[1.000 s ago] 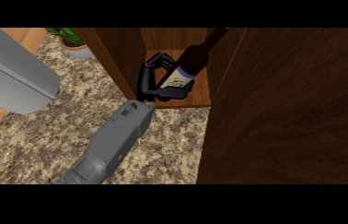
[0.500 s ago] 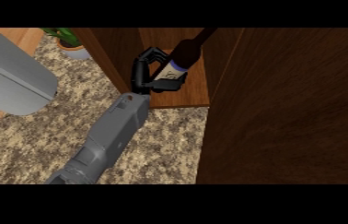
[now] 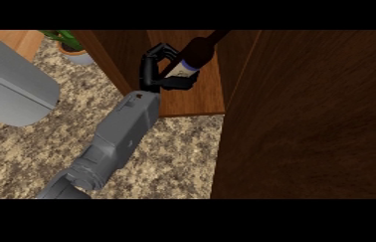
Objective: Pick up the wine, place it into the cabinet and close the cabinet
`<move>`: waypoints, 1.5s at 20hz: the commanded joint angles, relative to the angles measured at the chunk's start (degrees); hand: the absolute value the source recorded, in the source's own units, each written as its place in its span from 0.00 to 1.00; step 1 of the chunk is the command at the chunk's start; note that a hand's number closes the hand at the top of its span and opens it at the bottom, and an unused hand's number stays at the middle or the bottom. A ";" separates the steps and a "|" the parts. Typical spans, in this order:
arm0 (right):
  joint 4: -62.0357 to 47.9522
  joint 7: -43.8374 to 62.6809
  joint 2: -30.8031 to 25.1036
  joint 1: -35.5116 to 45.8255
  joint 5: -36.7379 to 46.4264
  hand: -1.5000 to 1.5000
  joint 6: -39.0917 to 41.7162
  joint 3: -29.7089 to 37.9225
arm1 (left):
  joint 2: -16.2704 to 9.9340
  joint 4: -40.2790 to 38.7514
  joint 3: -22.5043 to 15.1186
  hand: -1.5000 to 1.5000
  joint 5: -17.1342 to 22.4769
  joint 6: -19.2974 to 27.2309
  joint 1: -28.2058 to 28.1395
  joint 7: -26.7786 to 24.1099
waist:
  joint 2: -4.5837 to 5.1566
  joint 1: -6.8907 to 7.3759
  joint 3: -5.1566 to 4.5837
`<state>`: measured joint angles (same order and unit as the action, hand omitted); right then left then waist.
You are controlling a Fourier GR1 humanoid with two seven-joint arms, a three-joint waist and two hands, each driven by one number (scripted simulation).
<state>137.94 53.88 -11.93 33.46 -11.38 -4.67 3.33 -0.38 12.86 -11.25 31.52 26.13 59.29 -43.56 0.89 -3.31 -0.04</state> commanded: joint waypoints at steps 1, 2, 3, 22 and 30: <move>4.58 2.87 0.12 -0.71 -0.58 0.00 -1.05 -1.19 | -1.38 -4.54 0.85 1.00 -1.18 3.70 2.51 -0.61 | 0.11 -0.42 -0.03; 1.20 -1.20 1.21 -1.12 -1.20 0.00 0.35 -1.55 | -0.95 -5.19 1.07 1.00 -1.19 5.28 5.22 1.34 | 0.42 -0.30 0.01; 3.10 0.84 -0.29 -0.54 -3.83 0.00 0.93 0.36 | -0.71 -5.99 0.52 1.00 -2.01 6.51 3.41 -1.19 | 0.38 -0.80 0.02; 2.12 0.43 -0.31 1.97 -3.58 0.00 0.98 0.53 | -1.24 -8.82 5.28 1.00 0.89 3.16 3.23 1.89 | 1.21 -2.37 -0.07; 1.96 1.73 1.31 3.65 -3.26 0.00 -0.37 -1.82 | 0.36 -8.49 8.10 1.00 3.90 -3.37 0.37 2.57 | 1.16 -3.85 -0.17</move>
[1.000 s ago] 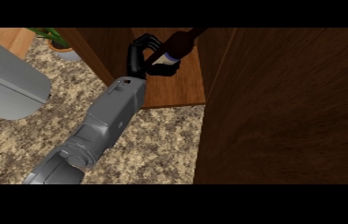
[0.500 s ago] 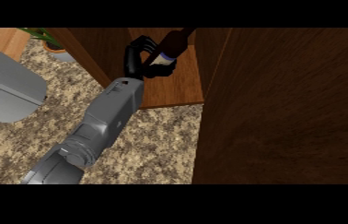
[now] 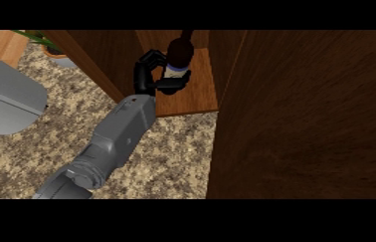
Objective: Pick up the wine, place it into the cabinet and close the cabinet
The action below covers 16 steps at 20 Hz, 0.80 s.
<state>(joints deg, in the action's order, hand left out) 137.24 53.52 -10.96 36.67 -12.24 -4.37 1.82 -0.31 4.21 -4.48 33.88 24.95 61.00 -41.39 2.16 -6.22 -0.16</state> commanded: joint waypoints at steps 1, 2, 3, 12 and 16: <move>1.62 -0.04 0.84 -0.87 -0.59 0.00 0.08 -1.54 | 0.30 0.55 1.58 1.00 1.85 -4.87 -3.06 -0.81 | 0.11 -0.41 -0.06; 1.21 -0.31 0.40 -1.30 -1.93 0.00 0.66 -0.16 | 0.30 0.59 2.26 1.00 2.62 -5.73 -2.29 0.87 | 0.11 -0.57 -0.01; 1.35 -1.14 1.03 -0.96 -2.44 0.00 0.19 0.59 | 0.30 0.35 2.14 1.00 2.68 -5.84 -3.31 -0.02 | 0.28 -1.20 -0.01; 1.51 0.56 1.29 0.28 -1.99 0.00 -0.15 -1.49 | 0.31 0.51 1.45 1.00 4.80 -7.91 -6.60 -1.35 | -0.24 -3.16 -0.11; 0.33 0.24 2.19 1.60 -2.49 0.00 -0.56 -1.84 | 0.31 0.34 0.02 1.00 5.12 -9.23 -10.41 -3.09 | -0.22 -3.94 -0.19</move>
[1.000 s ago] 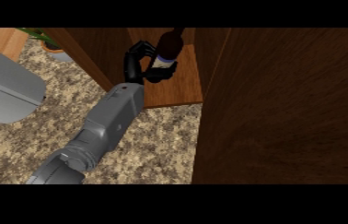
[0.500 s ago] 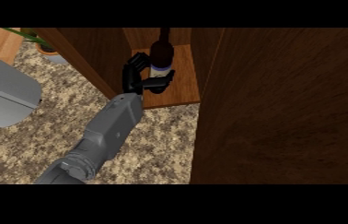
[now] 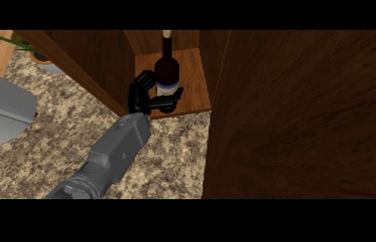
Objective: Pick up the wine, place it into the cabinet and close the cabinet
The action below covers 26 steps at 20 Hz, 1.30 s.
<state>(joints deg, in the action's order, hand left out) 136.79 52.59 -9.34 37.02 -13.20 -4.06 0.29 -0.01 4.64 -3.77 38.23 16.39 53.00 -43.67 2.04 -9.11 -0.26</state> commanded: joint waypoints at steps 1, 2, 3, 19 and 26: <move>0.15 -0.81 0.78 -0.44 -1.55 0.00 0.52 -0.59 | 0.01 0.12 -0.89 1.00 0.92 -0.45 -2.01 -0.60 | 0.22 -1.19 -0.04; -0.18 0.09 0.61 0.90 -0.93 0.00 -0.14 -0.72 | 0.01 -0.02 -1.33 1.00 0.83 0.76 -1.26 0.09 | 0.07 -1.34 -0.08; 0.74 -0.27 0.20 -1.05 -2.63 0.00 0.79 0.81 | 0.01 0.01 -0.80 1.00 1.52 1.25 -0.70 0.97 | 0.17 -1.52 0.02; -0.97 -1.29 0.41 -0.84 -4.44 0.00 1.20 2.93 | 0.01 1.88 -4.08 1.00 4.01 5.74 0.89 0.99 | 0.38 -1.72 0.01; -1.76 -2.56 0.47 -1.21 -3.29 0.00 1.89 2.18 | 0.01 2.64 -4.35 1.00 5.72 8.62 6.01 4.02 | 0.57 -1.09 0.04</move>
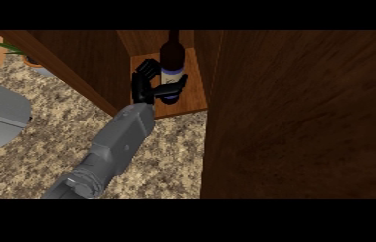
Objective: Pick up the wine, place it into the cabinet and close the cabinet
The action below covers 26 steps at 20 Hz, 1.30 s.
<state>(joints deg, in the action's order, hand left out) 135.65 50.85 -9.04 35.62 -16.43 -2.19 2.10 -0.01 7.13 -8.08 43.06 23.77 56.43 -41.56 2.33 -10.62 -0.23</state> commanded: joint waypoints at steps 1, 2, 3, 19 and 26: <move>0.83 0.86 -0.45 0.34 -0.44 0.00 -0.05 -0.03 | 0.01 0.42 -0.42 1.00 1.08 1.88 2.07 1.04 | -0.07 -0.11 -0.01; 0.67 0.09 -0.18 -0.45 -1.83 0.00 0.43 0.83 | 0.01 0.06 -0.31 1.00 1.05 2.45 3.49 1.83 | 0.18 0.08 0.08; 1.06 -0.30 0.79 -0.85 0.51 0.00 -0.92 -0.01 | 0.01 -0.28 -0.50 1.00 0.83 3.03 4.79 2.68 | 0.10 0.58 0.05; 1.70 -2.39 -0.69 -4.66 -1.58 0.00 1.91 2.39 | -0.88 -3.78 0.97 1.00 1.91 3.20 8.73 7.74 | 0.80 2.13 0.14; -0.22 -3.07 -0.88 -3.41 -1.44 0.00 2.12 2.93 | -2.87 -7.06 -5.09 1.00 -4.57 10.86 10.52 6.17 | 1.14 2.05 0.22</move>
<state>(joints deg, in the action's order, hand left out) 135.63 48.16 -9.69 31.90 -16.89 -0.23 4.02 -1.62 1.11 -10.33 41.51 31.29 66.25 -34.58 3.28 -8.57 -0.09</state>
